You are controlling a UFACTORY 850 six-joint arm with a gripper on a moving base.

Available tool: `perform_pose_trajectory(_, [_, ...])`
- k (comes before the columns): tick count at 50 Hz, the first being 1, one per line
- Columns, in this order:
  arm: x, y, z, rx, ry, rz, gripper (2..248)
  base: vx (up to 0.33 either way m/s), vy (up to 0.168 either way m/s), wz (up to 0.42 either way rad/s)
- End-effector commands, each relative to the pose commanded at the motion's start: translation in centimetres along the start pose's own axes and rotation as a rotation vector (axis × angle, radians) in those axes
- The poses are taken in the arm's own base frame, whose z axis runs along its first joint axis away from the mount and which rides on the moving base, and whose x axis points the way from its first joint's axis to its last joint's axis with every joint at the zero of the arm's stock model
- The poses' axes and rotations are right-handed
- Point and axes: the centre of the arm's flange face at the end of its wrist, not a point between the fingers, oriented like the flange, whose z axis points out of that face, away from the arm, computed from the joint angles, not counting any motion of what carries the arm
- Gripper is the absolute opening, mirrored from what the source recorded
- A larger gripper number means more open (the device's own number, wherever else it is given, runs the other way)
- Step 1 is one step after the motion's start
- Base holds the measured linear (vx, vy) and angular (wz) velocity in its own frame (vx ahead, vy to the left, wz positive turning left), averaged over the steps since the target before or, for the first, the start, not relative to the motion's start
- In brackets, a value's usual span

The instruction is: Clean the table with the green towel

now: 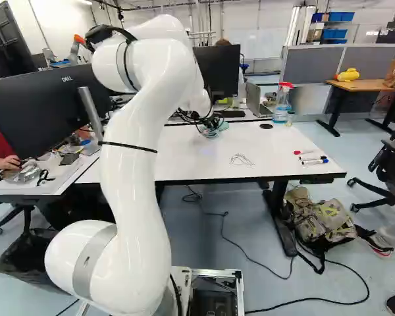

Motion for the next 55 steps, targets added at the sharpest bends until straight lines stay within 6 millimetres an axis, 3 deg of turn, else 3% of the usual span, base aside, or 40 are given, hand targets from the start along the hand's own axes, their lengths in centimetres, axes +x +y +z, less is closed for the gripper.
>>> perform_pose_trajectory(26, [1.2, 4.3, 1.6, -0.040, 0.023, 0.040, 51, 0.000, 0.000, 0.000])
perform_pose_trajectory(42, [0.5, 7.0, 0.8, -0.066, 0.014, 0.068, 51, 0.000, 0.000, 0.000])
perform_pose_trajectory(55, [-0.7, 6.7, -0.8, -0.065, -0.008, 0.067, 51, 0.000, 0.000, 0.000])
